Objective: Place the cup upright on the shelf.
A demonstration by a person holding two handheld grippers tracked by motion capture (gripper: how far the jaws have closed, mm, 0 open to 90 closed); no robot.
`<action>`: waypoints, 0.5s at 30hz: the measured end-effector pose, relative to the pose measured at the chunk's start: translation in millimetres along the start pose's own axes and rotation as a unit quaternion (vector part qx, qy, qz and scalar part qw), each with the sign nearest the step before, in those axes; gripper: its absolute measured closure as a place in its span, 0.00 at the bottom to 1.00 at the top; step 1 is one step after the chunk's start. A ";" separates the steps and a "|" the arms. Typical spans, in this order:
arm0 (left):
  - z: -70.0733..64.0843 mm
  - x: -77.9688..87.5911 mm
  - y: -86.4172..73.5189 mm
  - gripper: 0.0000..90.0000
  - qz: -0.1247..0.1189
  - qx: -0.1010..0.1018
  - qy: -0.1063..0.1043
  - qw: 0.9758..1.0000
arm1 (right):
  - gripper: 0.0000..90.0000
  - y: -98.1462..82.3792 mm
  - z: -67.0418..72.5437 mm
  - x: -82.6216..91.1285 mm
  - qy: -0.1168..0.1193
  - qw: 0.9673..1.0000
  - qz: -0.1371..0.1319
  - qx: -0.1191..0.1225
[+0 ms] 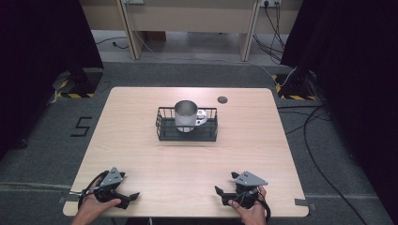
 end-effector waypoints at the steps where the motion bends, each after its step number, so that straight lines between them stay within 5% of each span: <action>1: 0.0 0.0 0.0 0.00 0.000 0.000 0.001 1.000 | 0.17 -1.4 1.0 0.8 -0.005 1.000 0.006 0.001; 8: 0.0 0.0 0.0 0.00 0.000 0.000 0.001 1.000 | 0.17 -11.8 3.6 -1.0 -0.018 0.999 0.042 0.005; 15: 0.0 0.0 0.0 0.00 0.000 0.000 0.001 1.000 | 0.16 -17.4 4.3 -1.7 -0.031 0.998 0.048 0.019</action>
Point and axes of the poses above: each handheld gripper's, and its own axes: x roughly backward along the jaws, y roughly out of its top, z roughly to its left, the point moved 5 cm from there along -x, roughly forward along the jaws, and after that the axes turned 1 degree about y, right-handed, at the moved point
